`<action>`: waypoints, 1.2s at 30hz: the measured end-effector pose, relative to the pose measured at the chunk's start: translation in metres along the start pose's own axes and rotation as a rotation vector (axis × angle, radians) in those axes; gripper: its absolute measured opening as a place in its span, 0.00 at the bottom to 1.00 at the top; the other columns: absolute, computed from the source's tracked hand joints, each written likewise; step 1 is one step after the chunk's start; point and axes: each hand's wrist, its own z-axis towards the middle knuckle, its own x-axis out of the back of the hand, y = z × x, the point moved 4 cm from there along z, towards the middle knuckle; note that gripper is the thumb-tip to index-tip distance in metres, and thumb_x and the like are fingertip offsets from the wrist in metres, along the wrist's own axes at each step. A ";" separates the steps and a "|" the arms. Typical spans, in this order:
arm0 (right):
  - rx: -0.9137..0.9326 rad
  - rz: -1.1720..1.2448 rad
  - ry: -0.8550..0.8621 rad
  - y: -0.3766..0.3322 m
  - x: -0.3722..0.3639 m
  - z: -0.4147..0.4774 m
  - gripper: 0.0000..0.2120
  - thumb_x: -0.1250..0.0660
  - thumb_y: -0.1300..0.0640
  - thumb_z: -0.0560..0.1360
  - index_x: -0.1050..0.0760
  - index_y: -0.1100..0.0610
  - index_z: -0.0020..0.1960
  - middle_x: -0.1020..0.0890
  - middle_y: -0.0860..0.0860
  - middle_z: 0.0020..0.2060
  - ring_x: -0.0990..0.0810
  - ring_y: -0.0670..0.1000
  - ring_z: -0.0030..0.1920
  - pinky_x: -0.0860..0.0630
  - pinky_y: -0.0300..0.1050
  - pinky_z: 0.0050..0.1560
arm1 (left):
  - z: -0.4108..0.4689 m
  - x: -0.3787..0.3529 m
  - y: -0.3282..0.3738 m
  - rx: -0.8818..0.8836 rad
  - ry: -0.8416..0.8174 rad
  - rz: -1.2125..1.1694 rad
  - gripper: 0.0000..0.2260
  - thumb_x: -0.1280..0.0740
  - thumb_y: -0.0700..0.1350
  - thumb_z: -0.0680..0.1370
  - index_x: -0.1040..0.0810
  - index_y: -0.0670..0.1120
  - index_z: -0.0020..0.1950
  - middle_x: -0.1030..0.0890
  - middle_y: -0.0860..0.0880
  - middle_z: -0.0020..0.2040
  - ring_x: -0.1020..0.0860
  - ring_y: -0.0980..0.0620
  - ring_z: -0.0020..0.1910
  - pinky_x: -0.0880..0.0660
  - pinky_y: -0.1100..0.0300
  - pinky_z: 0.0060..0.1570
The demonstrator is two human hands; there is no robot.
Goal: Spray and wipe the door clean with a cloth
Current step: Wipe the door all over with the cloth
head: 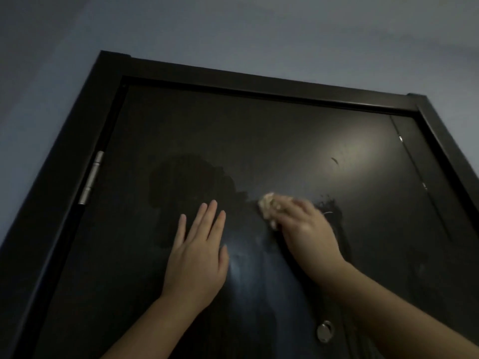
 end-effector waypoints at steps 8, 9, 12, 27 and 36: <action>0.173 0.200 0.012 -0.025 -0.023 0.028 0.16 0.40 0.55 0.75 0.19 0.54 0.59 0.23 0.48 0.65 0.24 0.56 0.57 0.22 0.50 0.54 | 0.020 0.000 0.019 0.211 0.069 -0.048 0.26 0.49 0.49 0.80 0.45 0.43 0.78 0.50 0.47 0.79 0.53 0.52 0.77 0.53 0.49 0.75; 0.188 0.208 0.022 -0.008 -0.017 0.024 0.16 0.39 0.56 0.75 0.20 0.54 0.59 0.22 0.49 0.64 0.25 0.54 0.57 0.24 0.48 0.57 | 0.019 -0.002 0.024 0.225 0.051 -0.046 0.27 0.49 0.50 0.80 0.48 0.44 0.78 0.53 0.48 0.79 0.56 0.52 0.77 0.55 0.49 0.75; -0.084 0.109 0.095 0.087 0.005 -0.003 0.17 0.37 0.61 0.73 0.20 0.54 0.60 0.21 0.49 0.63 0.25 0.55 0.56 0.27 0.45 0.59 | 0.017 -0.005 0.043 0.224 0.055 -0.043 0.28 0.50 0.53 0.80 0.56 0.48 0.77 0.58 0.50 0.78 0.61 0.54 0.76 0.60 0.50 0.75; -0.173 0.177 0.124 0.111 0.009 -0.051 0.14 0.32 0.66 0.72 0.17 0.55 0.55 0.20 0.50 0.61 0.25 0.58 0.48 0.24 0.49 0.48 | 0.013 -0.021 0.063 0.236 0.072 0.044 0.27 0.46 0.51 0.80 0.49 0.45 0.78 0.52 0.50 0.78 0.56 0.55 0.77 0.56 0.50 0.75; -0.244 0.143 0.089 0.117 0.017 -0.061 0.15 0.33 0.69 0.71 0.18 0.59 0.55 0.20 0.52 0.61 0.26 0.58 0.48 0.23 0.51 0.47 | 0.014 -0.021 0.062 0.223 0.072 0.037 0.27 0.47 0.51 0.80 0.49 0.45 0.78 0.51 0.48 0.78 0.55 0.53 0.77 0.56 0.49 0.75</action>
